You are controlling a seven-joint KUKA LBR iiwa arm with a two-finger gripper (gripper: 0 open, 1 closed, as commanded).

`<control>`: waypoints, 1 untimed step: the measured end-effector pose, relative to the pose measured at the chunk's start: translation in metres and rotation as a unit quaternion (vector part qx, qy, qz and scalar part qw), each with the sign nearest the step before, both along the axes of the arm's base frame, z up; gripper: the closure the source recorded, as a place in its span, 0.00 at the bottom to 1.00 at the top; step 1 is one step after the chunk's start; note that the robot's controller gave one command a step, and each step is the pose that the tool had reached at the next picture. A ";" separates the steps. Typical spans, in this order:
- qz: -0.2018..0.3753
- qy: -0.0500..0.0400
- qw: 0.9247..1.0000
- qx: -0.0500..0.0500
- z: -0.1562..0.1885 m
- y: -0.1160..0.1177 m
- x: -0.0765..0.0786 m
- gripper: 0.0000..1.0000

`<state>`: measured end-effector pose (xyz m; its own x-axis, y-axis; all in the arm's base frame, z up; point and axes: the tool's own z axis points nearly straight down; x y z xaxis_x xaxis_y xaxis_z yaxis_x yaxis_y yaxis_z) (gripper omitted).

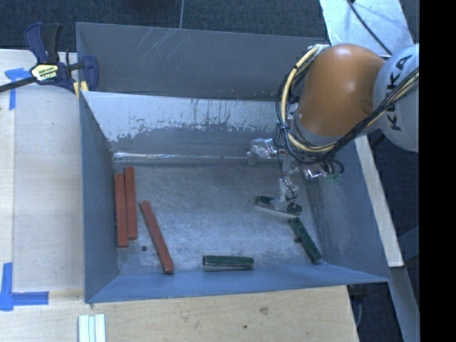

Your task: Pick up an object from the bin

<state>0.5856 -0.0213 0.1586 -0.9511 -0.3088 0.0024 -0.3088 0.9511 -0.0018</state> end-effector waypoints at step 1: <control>-0.030 0.000 1.000 0.001 -0.092 -0.048 0.028 0.00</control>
Offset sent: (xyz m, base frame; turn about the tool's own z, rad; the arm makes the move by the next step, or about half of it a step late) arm 0.0289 -0.0457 -0.0886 0.0529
